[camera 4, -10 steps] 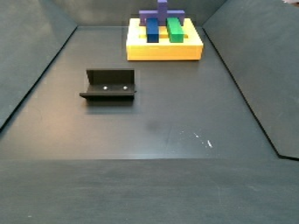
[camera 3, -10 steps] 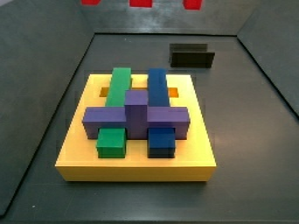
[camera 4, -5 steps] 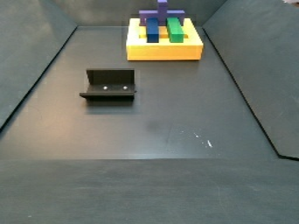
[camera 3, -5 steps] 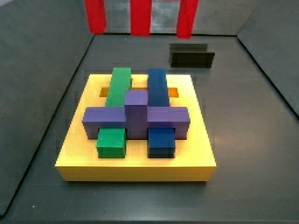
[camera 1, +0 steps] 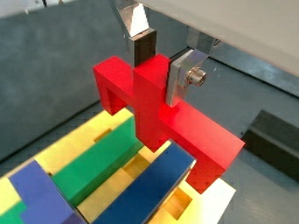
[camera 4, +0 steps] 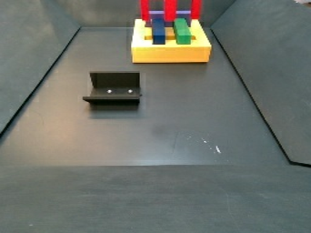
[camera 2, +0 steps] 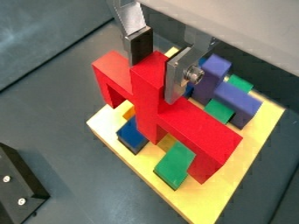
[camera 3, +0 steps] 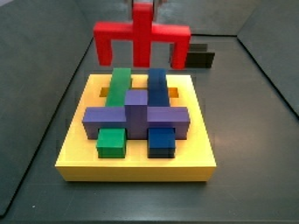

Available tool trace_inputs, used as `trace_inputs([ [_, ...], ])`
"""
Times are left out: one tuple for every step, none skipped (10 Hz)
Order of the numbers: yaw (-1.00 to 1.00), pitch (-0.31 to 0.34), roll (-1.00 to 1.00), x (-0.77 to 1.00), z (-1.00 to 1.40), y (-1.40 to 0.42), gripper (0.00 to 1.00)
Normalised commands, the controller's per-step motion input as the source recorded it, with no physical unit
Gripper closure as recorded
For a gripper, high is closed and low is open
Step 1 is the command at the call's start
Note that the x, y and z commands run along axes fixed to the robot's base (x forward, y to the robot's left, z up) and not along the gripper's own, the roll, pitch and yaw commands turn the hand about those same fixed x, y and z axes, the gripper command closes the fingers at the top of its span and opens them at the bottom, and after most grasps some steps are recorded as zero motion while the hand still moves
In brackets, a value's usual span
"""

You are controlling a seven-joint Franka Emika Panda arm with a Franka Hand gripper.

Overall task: Pick up the red object. Move up. Move to above the board. Insert the red object.
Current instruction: Insert the red object.

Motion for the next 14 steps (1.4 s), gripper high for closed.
trace_inputs([
  [0.0, -0.103, 0.1, 0.0, -0.45, -0.06, 1.0],
  [0.05, -0.119, 0.02, 0.0, -0.3, -0.09, 1.0],
  [0.05, -0.051, 0.0, 0.06, -0.16, -0.11, 1.0],
  [0.07, -0.044, 0.0, 0.07, -0.15, -0.08, 1.0],
  [0.06, -0.063, 0.0, 0.01, -0.23, -0.06, 1.0],
  [0.06, -0.069, 0.0, 0.0, -0.3, -0.05, 1.0],
  [0.06, -0.08, 0.0, 0.0, -0.35, -0.03, 1.0],
  [0.09, -0.076, 0.0, 0.03, -0.33, 0.0, 1.0],
  [0.02, -0.033, 0.0, 0.0, -0.21, -0.01, 1.0],
  [0.0, 0.0, -0.01, -0.02, 0.0, 0.0, 1.0],
  [0.0, 0.0, -0.02, 0.0, 0.0, 0.0, 1.0],
  [0.0, -0.003, -0.02, -0.01, 0.0, 0.0, 1.0],
  [0.0, -0.01, -0.04, -0.03, 0.0, -0.01, 1.0],
  [0.0, -0.037, -0.06, -0.06, 0.0, -0.03, 1.0],
])
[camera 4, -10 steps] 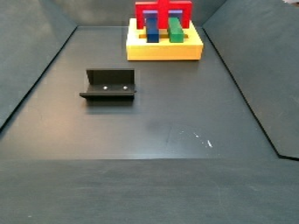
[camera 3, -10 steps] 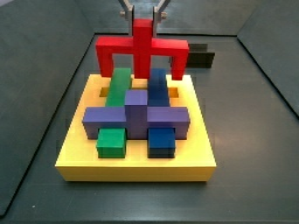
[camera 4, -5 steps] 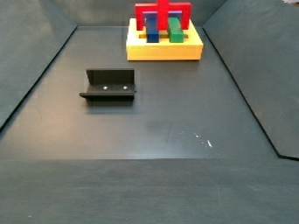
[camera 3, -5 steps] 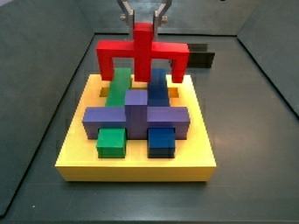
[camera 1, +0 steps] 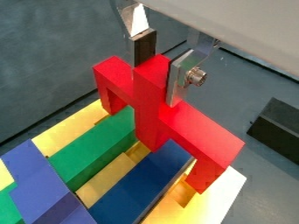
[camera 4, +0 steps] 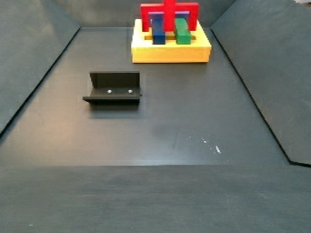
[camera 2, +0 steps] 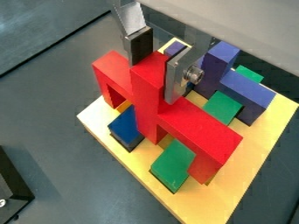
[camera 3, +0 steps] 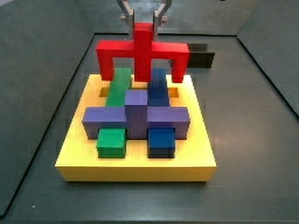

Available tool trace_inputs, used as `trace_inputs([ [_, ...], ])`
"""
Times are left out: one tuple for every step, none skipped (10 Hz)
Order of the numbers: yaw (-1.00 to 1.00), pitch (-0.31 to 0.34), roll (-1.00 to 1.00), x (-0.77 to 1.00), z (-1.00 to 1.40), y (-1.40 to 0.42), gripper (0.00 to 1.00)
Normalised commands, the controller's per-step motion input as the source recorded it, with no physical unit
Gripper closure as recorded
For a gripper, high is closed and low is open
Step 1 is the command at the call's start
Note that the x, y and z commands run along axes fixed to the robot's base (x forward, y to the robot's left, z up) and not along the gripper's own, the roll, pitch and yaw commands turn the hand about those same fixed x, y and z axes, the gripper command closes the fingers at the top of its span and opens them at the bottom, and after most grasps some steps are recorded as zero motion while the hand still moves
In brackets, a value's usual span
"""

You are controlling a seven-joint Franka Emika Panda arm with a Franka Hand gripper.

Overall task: Pick up the red object. Move up. Move to above the board. Insert the red object.
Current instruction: Insert the red object.

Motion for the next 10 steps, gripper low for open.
trace_inputs([
  [0.0, -0.051, -0.07, -0.07, 0.0, -0.09, 1.0],
  [0.0, -0.059, -0.07, -0.13, 0.0, -0.11, 1.0],
  [0.0, -0.057, -0.07, -0.1, 0.0, -0.11, 1.0],
  [0.0, -0.05, -0.03, -0.01, 0.0, -0.08, 1.0],
  [0.0, -0.024, 0.0, 0.0, -0.14, 0.0, 1.0],
  [0.0, -0.02, 0.04, 0.0, -0.26, 0.0, 1.0],
  [0.0, 0.0, 0.07, 0.08, -0.35, 0.0, 1.0],
  [0.0, -0.014, 0.08, 0.03, -0.43, 0.0, 1.0],
  [0.0, -0.024, 0.02, 0.06, -0.34, 0.0, 1.0],
  [0.0, -0.011, 0.0, 0.14, -0.24, 0.0, 1.0],
])
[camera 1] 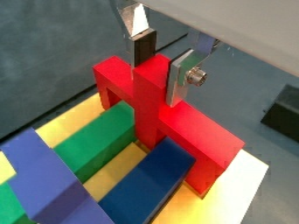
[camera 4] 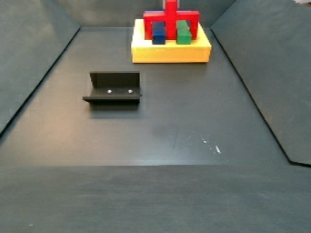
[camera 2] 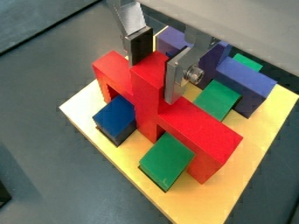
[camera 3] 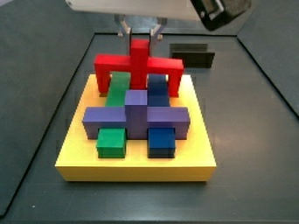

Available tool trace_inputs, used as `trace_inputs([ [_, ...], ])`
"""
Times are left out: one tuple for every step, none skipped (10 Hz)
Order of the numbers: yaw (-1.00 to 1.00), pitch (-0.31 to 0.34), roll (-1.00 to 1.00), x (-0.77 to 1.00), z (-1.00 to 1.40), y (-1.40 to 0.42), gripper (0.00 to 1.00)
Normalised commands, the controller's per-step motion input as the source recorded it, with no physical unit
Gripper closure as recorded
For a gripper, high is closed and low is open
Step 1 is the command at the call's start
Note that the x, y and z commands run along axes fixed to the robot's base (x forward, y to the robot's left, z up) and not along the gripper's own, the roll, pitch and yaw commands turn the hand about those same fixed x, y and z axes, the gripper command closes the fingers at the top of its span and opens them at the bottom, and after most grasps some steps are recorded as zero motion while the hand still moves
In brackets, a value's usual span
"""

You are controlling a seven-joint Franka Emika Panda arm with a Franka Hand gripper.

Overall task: Pick up the red object. Move up. Move to above the board. Insert the red object.
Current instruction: Insert the red object.

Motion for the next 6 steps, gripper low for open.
trace_inputs([
  [0.0, 0.0, 0.0, 0.11, -0.11, 0.0, 1.0],
  [0.0, 0.0, 0.0, 0.01, -0.04, 0.0, 1.0],
  [0.0, 0.0, 0.0, 0.0, -0.09, 0.0, 1.0],
  [0.0, -0.09, -0.01, -0.02, -0.34, 0.0, 1.0],
  [0.0, -0.154, -0.02, -0.01, -0.56, 0.0, 1.0],
  [0.16, -0.103, -0.02, 0.02, -0.51, -0.08, 1.0],
])
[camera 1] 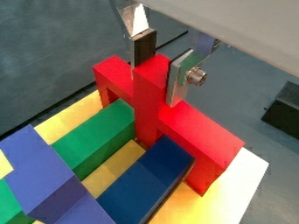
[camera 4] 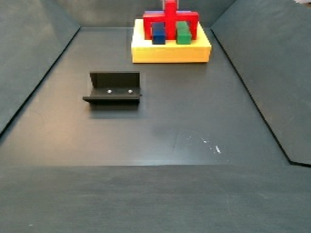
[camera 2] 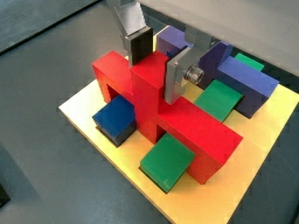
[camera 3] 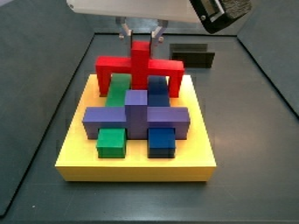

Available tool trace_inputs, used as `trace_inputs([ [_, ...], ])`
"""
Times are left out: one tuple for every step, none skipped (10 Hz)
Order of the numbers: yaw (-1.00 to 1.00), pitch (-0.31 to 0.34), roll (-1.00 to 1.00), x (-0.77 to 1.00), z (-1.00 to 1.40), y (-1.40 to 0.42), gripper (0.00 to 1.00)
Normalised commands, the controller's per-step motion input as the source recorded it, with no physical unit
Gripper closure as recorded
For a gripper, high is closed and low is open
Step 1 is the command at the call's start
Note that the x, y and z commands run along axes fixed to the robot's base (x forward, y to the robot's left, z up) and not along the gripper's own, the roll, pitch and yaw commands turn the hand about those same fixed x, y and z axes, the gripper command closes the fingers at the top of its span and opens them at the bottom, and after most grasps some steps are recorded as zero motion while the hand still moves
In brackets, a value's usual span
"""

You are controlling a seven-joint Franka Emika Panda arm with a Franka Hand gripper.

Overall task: Pick up the red object. Move up. Move to above the board. Insert the red object.
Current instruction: Insert the red object.

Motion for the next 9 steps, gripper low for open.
trace_inputs([
  [0.09, -0.051, 0.0, 0.12, -0.42, -0.06, 1.0],
  [0.0, -0.056, 0.0, 0.0, -0.39, -0.01, 1.0],
  [0.0, -0.063, -0.02, 0.0, -0.36, -0.04, 1.0],
  [0.0, -0.06, -0.05, 0.0, -0.29, -0.06, 1.0],
  [0.0, -0.04, 0.0, 0.0, -0.42, 0.0, 1.0],
  [0.0, -0.093, 0.05, 0.0, -0.65, 0.0, 1.0],
  [0.0, -0.174, 0.0, 0.0, -0.82, 0.0, 1.0],
  [0.0, -0.196, 0.0, 0.0, -0.79, 0.0, 1.0],
  [0.0, 0.0, 0.0, 0.0, 0.0, 0.0, 1.0],
])
